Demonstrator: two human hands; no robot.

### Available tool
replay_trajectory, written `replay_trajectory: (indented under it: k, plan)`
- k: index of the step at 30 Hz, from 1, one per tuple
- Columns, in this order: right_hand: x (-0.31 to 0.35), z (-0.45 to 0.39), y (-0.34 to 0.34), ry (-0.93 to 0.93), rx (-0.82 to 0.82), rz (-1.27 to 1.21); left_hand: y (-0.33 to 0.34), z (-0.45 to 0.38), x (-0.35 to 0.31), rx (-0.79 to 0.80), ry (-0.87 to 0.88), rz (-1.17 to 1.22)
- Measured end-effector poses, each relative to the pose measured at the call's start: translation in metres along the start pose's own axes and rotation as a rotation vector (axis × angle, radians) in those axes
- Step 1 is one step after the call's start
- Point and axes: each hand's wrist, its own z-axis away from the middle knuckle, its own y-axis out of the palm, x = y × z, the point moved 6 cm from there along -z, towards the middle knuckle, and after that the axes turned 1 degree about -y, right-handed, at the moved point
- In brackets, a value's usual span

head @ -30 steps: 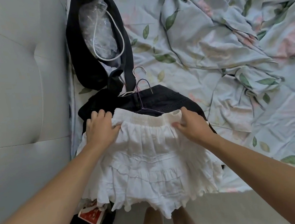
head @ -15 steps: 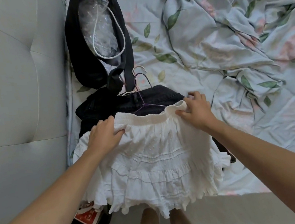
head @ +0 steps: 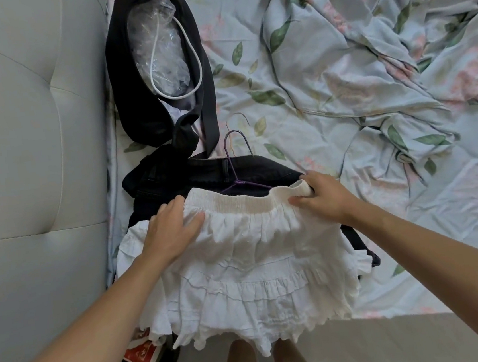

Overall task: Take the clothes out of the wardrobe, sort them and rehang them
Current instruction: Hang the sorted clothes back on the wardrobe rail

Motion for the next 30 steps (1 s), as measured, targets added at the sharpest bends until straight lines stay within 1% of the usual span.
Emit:
replay_trajectory:
  k: [2,6,9,11,14,16,19,21,24,26,30]
  plan:
    - [-0.003,0.016,0.003,-0.006,-0.004,-0.017,0.001,0.004,-0.003,0.005,0.010,0.034]
    - [-0.012,0.046,0.007,-0.046,-0.078,-0.008,0.005,0.011,-0.012,0.014,0.071,0.084]
    - [-0.019,0.065,0.004,-0.080,-0.149,0.006,0.012,0.012,-0.020,0.050,0.157,0.053]
    - [-0.025,0.074,-0.004,-0.085,-0.208,0.013,0.012,0.005,-0.027,0.061,0.227,-0.008]
    - [-0.037,0.076,-0.019,-0.056,-0.246,-0.043,0.006,-0.018,-0.043,-0.001,0.301,-0.112]
    - [-0.037,0.073,-0.026,-0.056,-0.250,-0.062,0.004,-0.035,-0.057,-0.044,0.311,-0.193]
    - [-0.034,0.061,-0.030,-0.017,-0.238,-0.003,0.004,-0.054,-0.074,-0.072,0.320,-0.320]
    - [-0.033,0.052,-0.032,0.021,-0.246,0.042,0.005,-0.063,-0.086,-0.077,0.398,-0.425]
    - [-0.035,0.037,-0.033,0.065,-0.230,-0.011,0.007,-0.077,-0.103,-0.024,0.485,-0.455]
    - [-0.038,0.028,-0.034,0.084,-0.219,-0.066,0.010,-0.086,-0.111,0.032,0.464,-0.454]
    - [-0.043,0.024,-0.030,0.096,-0.197,-0.092,0.015,-0.097,-0.121,0.127,0.381,-0.510]
